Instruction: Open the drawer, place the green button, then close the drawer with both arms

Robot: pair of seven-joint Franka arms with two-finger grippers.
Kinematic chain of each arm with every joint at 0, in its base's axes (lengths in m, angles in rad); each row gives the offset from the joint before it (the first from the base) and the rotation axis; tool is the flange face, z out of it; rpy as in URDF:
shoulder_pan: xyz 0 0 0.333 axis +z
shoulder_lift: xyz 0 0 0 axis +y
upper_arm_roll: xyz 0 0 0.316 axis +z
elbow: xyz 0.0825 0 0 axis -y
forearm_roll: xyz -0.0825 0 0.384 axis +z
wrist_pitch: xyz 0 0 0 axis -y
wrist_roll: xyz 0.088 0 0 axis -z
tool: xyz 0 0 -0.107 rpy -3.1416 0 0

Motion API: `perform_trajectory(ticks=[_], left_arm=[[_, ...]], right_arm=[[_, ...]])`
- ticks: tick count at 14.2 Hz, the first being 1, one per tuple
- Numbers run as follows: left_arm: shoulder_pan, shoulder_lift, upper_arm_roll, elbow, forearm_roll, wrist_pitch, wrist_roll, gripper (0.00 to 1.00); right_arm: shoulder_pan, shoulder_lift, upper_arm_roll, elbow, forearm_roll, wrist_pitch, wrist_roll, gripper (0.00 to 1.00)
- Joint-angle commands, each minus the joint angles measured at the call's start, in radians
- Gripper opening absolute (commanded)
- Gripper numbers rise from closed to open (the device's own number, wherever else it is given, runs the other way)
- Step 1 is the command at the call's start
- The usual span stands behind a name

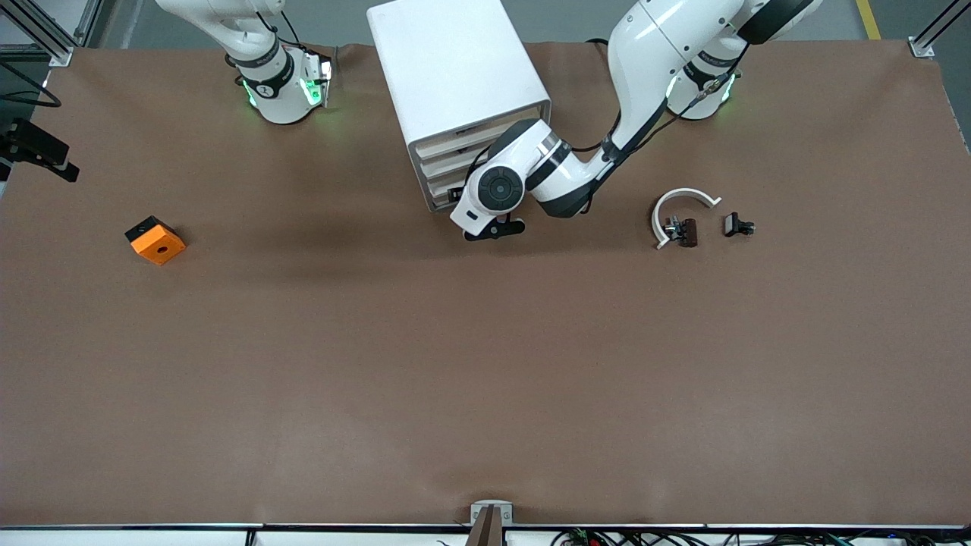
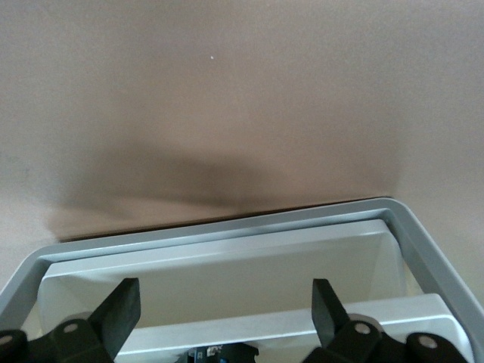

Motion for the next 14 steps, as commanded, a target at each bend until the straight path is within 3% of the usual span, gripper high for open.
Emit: perform_trajectory(ticks=[1, 10, 14], left_arm=[[0.003, -0.022, -0.004, -0.012, -0.026, -0.006, -0.006, 1.0], [-0.012, -0.003, -0.004, 0.002, -0.05, 0.009, 0.006, 1.0], [0.046, -0.008, 0.016, 0.072, -0.035, 0.007, 0.009, 1.0]], right_arm=[[0.031, -0.035, -0.023, -0.037, 0.011, 0.015, -0.019, 1.0], [0.031, -0.035, -0.029, -0.045, 0.011, 0.014, -0.019, 1.0], [0.034, -0.035, -0.028, -0.043, 0.008, 0.015, -0.025, 1.0]])
